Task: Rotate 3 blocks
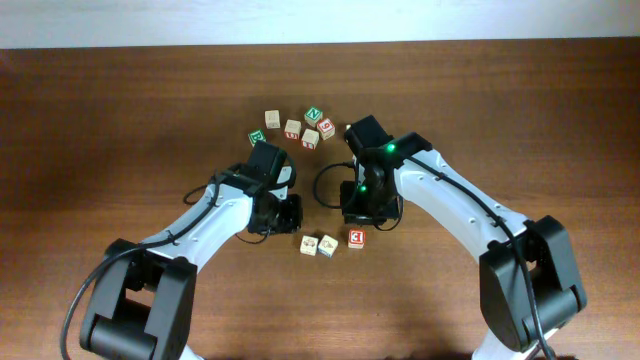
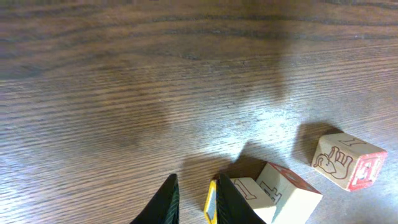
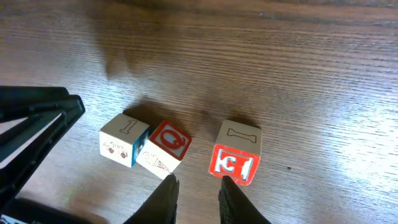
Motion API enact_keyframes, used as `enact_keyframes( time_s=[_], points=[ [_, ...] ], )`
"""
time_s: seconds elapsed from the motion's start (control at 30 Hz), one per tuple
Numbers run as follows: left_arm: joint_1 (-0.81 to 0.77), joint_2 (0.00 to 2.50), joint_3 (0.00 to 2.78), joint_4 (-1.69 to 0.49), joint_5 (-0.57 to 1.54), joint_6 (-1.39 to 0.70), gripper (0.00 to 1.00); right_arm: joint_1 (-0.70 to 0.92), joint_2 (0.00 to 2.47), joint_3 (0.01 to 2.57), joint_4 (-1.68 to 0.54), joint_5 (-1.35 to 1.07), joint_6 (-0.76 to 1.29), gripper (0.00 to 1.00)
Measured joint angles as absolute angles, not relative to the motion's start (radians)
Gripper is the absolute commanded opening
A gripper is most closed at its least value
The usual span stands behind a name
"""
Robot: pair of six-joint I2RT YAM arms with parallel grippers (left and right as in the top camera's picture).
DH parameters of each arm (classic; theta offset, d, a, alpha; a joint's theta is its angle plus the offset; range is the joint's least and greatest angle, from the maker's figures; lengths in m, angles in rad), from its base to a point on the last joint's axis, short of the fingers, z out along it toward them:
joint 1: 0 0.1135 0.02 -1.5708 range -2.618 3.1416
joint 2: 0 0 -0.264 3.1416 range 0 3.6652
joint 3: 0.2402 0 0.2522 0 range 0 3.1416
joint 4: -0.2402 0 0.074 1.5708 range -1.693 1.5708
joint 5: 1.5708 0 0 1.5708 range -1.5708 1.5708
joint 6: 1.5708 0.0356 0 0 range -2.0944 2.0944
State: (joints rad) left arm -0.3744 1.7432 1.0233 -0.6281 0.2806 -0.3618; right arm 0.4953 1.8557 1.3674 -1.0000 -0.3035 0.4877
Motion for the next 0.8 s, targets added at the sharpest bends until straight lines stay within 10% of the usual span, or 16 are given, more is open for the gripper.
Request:
enact_keyframes(
  time_s=[0.8],
  points=[
    [-0.375,1.600,1.091,-0.691,0.010,-0.443,0.14,0.695,1.631,1.200,-0.825,-0.121,0.768,0.21]
  ],
)
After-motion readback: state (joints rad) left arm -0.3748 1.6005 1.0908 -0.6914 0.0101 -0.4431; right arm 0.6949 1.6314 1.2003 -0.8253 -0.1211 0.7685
